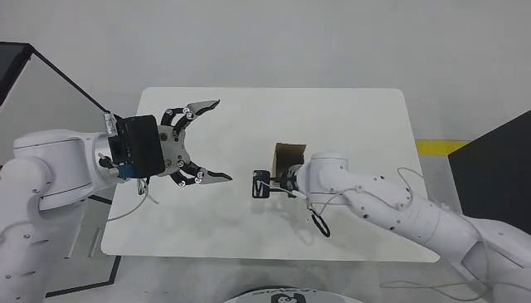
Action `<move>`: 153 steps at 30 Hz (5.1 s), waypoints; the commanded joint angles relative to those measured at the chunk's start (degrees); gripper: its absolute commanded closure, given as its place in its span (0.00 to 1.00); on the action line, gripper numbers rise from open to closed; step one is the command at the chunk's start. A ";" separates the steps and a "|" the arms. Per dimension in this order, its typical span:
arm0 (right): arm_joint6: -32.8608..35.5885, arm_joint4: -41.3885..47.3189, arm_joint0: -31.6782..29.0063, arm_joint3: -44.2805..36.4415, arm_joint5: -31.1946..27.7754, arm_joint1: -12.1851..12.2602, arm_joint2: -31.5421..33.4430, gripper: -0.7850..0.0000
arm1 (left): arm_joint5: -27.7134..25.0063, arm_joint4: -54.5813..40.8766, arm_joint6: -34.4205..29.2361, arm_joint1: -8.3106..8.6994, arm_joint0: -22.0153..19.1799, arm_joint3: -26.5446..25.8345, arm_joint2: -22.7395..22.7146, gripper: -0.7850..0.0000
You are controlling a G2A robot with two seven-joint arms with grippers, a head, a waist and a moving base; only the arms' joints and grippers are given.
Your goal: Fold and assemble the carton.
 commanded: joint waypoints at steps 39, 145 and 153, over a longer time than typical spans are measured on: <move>1.31 -6.40 -9.77 -9.35 1.49 1.39 10.53 0.46 | 0.00 0.00 0.00 0.00 0.00 0.00 0.00 0.00; -19.85 67.80 -29.62 17.76 8.33 5.44 38.54 1.00 | 51.89 -66.08 -42.68 -3.71 -9.66 35.01 34.68 1.00; -17.43 71.25 -31.18 17.15 6.01 5.46 39.31 1.00 | 56.08 -65.93 -42.24 -5.67 -11.65 35.13 40.35 1.00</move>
